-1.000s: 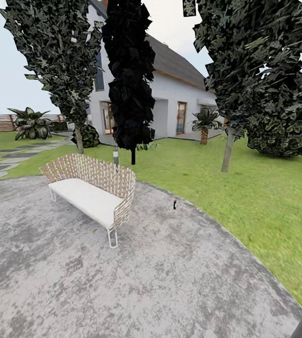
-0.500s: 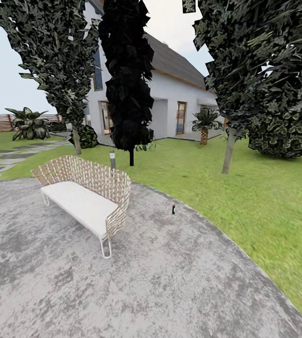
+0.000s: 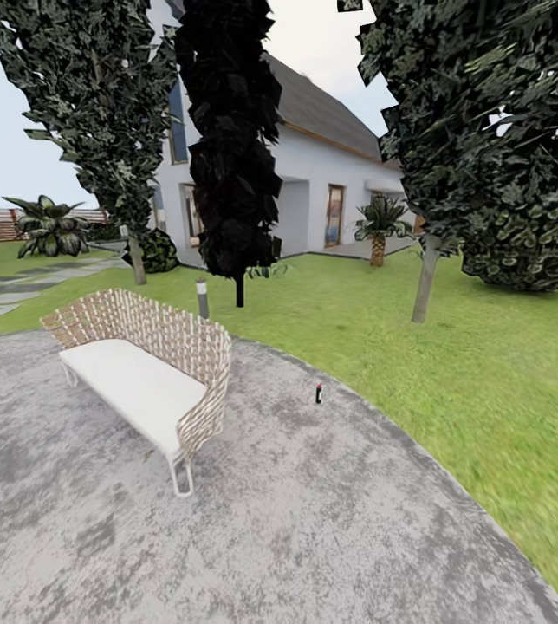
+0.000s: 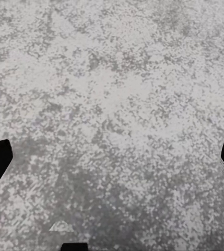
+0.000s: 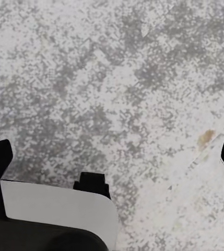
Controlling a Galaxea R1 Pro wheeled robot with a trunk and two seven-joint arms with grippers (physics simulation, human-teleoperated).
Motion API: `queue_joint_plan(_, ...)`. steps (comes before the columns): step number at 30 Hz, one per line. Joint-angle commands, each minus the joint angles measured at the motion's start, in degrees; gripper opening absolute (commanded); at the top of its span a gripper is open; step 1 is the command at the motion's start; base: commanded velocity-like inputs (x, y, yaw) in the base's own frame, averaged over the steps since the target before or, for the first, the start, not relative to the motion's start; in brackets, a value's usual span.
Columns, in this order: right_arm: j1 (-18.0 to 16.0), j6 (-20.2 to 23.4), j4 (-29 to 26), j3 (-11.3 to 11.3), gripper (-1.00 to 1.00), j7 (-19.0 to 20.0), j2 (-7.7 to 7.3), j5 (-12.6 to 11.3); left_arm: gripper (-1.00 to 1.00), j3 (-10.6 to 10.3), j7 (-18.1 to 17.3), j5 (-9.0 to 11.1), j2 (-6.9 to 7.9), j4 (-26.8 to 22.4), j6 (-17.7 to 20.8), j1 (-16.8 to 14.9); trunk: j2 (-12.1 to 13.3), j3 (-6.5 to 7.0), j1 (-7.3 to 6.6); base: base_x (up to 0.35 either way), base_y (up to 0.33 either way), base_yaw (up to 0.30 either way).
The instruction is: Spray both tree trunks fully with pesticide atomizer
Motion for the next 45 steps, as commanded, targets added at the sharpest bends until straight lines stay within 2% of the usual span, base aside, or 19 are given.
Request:
queue_joint_plan(1,0.0,0.0,0.0,0.0,1.0,0.0,0.02,0.0,1.0,0.0,0.0,0.0,0.0,0.0,0.0,0.0,0.0,-0.09,0.0,0.335,-0.101,0.0)
queue_joint_plan(11,0.0,0.0,0.0,0.0,1.0,0.0,0.1,0.0,1.0,0.0,0.0,0.0,-0.02,0.0,0.0,0.0,0.0,-0.95,0.0,0.335,-0.101,0.0)
queue_joint_plan(20,0.0,0.0,0.0,0.0,1.0,0.0,0.17,0.0,1.0,0.0,0.0,0.0,-0.01,0.0,0.0,0.0,0.0,-1.08,0.0,0.335,-0.101,-0.009)
queue_joint_plan(29,0.0,0.0,0.1,0.0,1.0,0.0,0.18,0.0,1.0,0.0,0.0,0.0,-0.03,0.0,0.0,0.0,0.0,-1.09,0.0,0.335,-0.101,-0.219)
queue_joint_plan(45,0.0,0.0,0.6,0.1,1.0,0.1,0.26,0.1,1.0,0.0,0.0,0.0,-0.02,0.0,0.0,0.0,0.0,-1.09,0.0,0.335,-0.101,-0.117)
